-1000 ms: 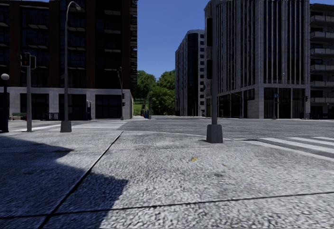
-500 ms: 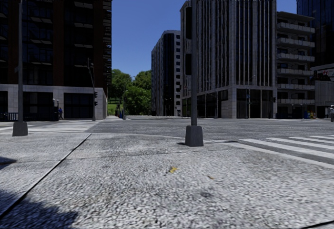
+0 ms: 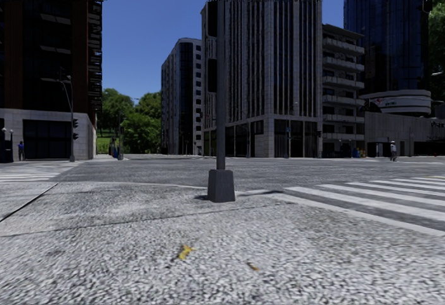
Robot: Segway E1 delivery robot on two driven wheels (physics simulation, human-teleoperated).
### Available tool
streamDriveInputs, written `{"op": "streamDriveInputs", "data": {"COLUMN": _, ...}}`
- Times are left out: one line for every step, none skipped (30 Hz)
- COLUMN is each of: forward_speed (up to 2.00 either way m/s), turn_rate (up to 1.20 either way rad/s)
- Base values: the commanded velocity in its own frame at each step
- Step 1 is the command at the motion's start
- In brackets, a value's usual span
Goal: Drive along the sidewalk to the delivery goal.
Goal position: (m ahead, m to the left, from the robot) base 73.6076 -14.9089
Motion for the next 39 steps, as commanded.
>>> {"op": "streamDriveInputs", "data": {"forward_speed": 1.40, "turn_rate": -0.45}}
{"op": "streamDriveInputs", "data": {"forward_speed": 1.41, "turn_rate": -0.45}}
{"op": "streamDriveInputs", "data": {"forward_speed": 1.41, "turn_rate": -0.45}}
{"op": "streamDriveInputs", "data": {"forward_speed": 1.42, "turn_rate": -0.45}}
{"op": "streamDriveInputs", "data": {"forward_speed": 1.43, "turn_rate": -0.45}}
{"op": "streamDriveInputs", "data": {"forward_speed": 1.43, "turn_rate": -0.45}}
{"op": "streamDriveInputs", "data": {"forward_speed": 1.44, "turn_rate": -0.45}}
{"op": "streamDriveInputs", "data": {"forward_speed": 1.44, "turn_rate": -0.45}}
{"op": "streamDriveInputs", "data": {"forward_speed": 1.44, "turn_rate": -0.45}}
{"op": "streamDriveInputs", "data": {"forward_speed": 1.44, "turn_rate": -0.45}}
{"op": "streamDriveInputs", "data": {"forward_speed": 1.44, "turn_rate": -0.45}}
{"op": "streamDriveInputs", "data": {"forward_speed": 1.44, "turn_rate": -0.45}}
{"op": "streamDriveInputs", "data": {"forward_speed": 1.44, "turn_rate": -0.45}}
{"op": "streamDriveInputs", "data": {"forward_speed": 1.44, "turn_rate": -0.45}}
{"op": "streamDriveInputs", "data": {"forward_speed": 1.45, "turn_rate": -0.45}}
{"op": "streamDriveInputs", "data": {"forward_speed": 1.45, "turn_rate": -0.45}}
{"op": "streamDriveInputs", "data": {"forward_speed": 1.45, "turn_rate": -0.45}}
{"op": "streamDriveInputs", "data": {"forward_speed": 1.45, "turn_rate": -0.45}}
{"op": "streamDriveInputs", "data": {"forward_speed": 1.46, "turn_rate": -0.45}}
{"op": "streamDriveInputs", "data": {"forward_speed": 1.46, "turn_rate": -0.45}}
{"op": "streamDriveInputs", "data": {"forward_speed": 1.46, "turn_rate": -0.45}}
{"op": "streamDriveInputs", "data": {"forward_speed": 1.46, "turn_rate": -0.45}}
{"op": "streamDriveInputs", "data": {"forward_speed": 1.46, "turn_rate": -0.45}}
{"op": "streamDriveInputs", "data": {"forward_speed": 1.46, "turn_rate": -0.45}}
{"op": "streamDriveInputs", "data": {"forward_speed": 1.46, "turn_rate": -0.45}}
{"op": "streamDriveInputs", "data": {"forward_speed": 1.46, "turn_rate": -0.45}}
{"op": "streamDriveInputs", "data": {"forward_speed": 1.46, "turn_rate": -0.45}}
{"op": "streamDriveInputs", "data": {"forward_speed": 1.46, "turn_rate": -0.45}}
{"op": "streamDriveInputs", "data": {"forward_speed": 1.46, "turn_rate": -0.45}}
{"op": "streamDriveInputs", "data": {"forward_speed": 1.46, "turn_rate": -0.45}}
{"op": "streamDriveInputs", "data": {"forward_speed": 1.46, "turn_rate": -0.45}}
{"op": "streamDriveInputs", "data": {"forward_speed": 1.46, "turn_rate": -0.45}}
{"op": "streamDriveInputs", "data": {"forward_speed": 1.46, "turn_rate": -0.45}}
{"op": "streamDriveInputs", "data": {"forward_speed": 1.46, "turn_rate": -0.45}}
{"op": "streamDriveInputs", "data": {"forward_speed": 1.46, "turn_rate": -0.45}}
{"op": "streamDriveInputs", "data": {"forward_speed": 1.46, "turn_rate": -0.45}}
{"op": "streamDriveInputs", "data": {"forward_speed": 1.46, "turn_rate": -0.45}}
{"op": "streamDriveInputs", "data": {"forward_speed": 1.46, "turn_rate": -0.45}}
{"op": "streamDriveInputs", "data": {"forward_speed": 1.46, "turn_rate": -0.45}}
